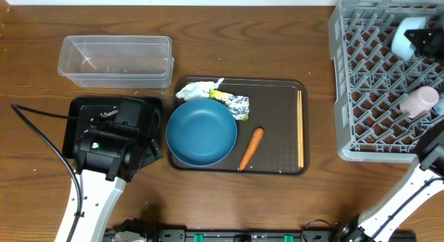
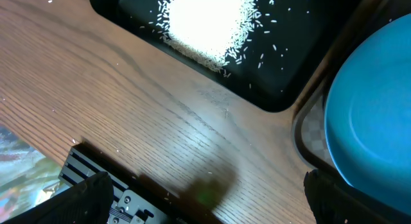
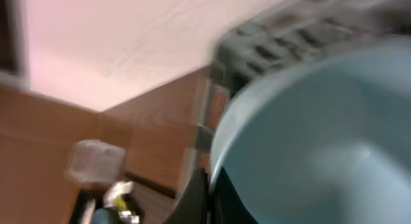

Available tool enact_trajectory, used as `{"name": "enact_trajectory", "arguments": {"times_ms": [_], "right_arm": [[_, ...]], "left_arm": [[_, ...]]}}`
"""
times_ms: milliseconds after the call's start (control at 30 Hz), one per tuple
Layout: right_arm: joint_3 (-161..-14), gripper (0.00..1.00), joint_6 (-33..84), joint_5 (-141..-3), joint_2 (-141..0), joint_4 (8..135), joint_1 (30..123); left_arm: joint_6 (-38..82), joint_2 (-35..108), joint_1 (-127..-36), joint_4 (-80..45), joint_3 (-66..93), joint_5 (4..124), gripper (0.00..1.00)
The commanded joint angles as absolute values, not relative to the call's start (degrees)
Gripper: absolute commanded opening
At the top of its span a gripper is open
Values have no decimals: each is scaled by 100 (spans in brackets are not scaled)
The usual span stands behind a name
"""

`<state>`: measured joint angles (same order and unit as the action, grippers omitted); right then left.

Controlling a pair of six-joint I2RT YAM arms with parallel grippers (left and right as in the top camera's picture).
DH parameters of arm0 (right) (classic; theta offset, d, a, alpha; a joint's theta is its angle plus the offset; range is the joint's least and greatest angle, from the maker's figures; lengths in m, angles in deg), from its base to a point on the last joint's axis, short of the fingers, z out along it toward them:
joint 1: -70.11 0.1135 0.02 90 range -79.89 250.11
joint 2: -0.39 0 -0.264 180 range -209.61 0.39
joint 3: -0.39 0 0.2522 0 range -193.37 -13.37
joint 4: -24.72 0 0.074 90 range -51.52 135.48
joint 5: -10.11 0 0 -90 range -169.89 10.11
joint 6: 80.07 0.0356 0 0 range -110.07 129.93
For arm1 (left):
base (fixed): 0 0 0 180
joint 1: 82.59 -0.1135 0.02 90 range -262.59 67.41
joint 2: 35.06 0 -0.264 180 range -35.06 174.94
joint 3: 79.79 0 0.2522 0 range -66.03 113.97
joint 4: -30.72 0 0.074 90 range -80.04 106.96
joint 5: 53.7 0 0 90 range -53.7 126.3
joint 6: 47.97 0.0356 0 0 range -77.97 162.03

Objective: Sort waste into correct bins and load items into the dishwasher rack
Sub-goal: 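Lower the saucer into the rack slots and open the right gripper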

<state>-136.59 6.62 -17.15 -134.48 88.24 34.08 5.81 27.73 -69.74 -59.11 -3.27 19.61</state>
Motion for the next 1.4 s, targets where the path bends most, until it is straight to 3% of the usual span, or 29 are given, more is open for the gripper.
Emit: {"name": "enact_trajectory", "arguments": {"times_ms": [0,400,600,700,733,800,967,1367], "right_arm": [[-13631,1,793,-2659,-13538,9005,3222],[-13635,4,1108,-3083,-13533,9311,3074],[-13665,8,1424,-4121,-13424,9714,2962],[-13676,15,1628,-4716,-13223,9880,2958],[-13676,22,1750,-4915,-13127,9906,2958],[-13676,47,1969,-5190,-12913,9967,2958],[-13676,69,2690,-5752,-12294,10142,2953],[-13676,70,3374,-5778,-10546,10253,3222]], "left_arm": [[506,2768,-7003,-5928,-270,1908,98],[506,2768,-7003,-5928,-270,1908,98],[506,2768,-7003,-5928,-270,1908,98],[506,2768,-7003,-5928,-270,1908,98],[506,2768,-7003,-5928,-270,1908,98],[506,2768,-7003,-5928,-270,1908,98],[506,2768,-7003,-5928,-270,1908,98],[506,2768,-7003,-5928,-270,1908,98]]}}
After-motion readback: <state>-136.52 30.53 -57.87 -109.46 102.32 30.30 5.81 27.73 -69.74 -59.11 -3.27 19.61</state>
